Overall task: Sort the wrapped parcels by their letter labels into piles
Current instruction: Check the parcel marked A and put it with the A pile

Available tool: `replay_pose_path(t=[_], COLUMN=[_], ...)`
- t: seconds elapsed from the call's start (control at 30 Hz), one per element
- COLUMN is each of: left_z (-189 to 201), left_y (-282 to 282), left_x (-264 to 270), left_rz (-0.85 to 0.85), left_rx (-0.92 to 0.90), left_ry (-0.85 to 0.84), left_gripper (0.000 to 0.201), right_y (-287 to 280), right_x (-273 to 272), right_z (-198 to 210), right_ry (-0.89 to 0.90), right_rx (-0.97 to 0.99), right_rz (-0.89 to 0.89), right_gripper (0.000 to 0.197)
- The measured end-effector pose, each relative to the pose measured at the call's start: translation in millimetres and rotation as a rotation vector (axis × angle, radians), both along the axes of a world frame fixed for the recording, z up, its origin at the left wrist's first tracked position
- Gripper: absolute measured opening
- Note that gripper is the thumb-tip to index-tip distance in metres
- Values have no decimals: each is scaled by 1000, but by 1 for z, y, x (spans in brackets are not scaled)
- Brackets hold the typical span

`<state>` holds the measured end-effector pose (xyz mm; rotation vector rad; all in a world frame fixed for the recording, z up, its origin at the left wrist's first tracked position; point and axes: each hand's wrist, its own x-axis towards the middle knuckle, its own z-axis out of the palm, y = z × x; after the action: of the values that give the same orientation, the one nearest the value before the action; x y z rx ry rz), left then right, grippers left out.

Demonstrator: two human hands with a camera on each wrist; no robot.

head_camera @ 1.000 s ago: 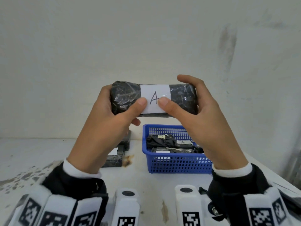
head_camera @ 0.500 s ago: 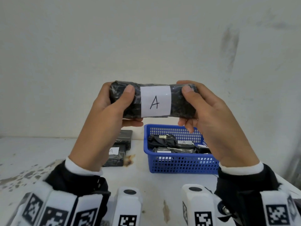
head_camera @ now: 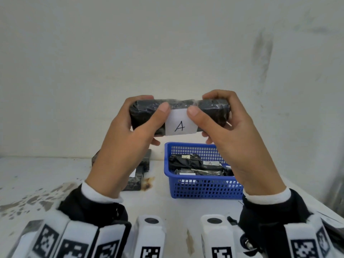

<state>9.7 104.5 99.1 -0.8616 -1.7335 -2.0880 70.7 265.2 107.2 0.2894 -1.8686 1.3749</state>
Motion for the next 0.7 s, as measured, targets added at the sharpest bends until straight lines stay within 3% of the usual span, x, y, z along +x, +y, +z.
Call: replay_pose_path(t=[0.13,0.3,0.47,0.63,0.7], left_z=[0,2,4,4,3], left_y=[-2,-3,-10,-8,-9], left_x=[-3,-4,-5,-3,-4], left_rz=[-62,-90,-115,-77,-39], left_rx=[64,99,118,79,55], left_ry=[17,-4,-8,-18,-15], left_gripper=[32,18,23,18,22], right_y=[0,-7,-1,-1,-3], right_x=[-3,-3,-5,-3,-2], right_z=[-3,-1,2,1,0], right_ry=[15,0,-43,-41,-53], right_rx=[-102,-85,-146,-95,-77], right_rz=[22,31,75,37,37], right_gripper=[66,42,20,12,18])
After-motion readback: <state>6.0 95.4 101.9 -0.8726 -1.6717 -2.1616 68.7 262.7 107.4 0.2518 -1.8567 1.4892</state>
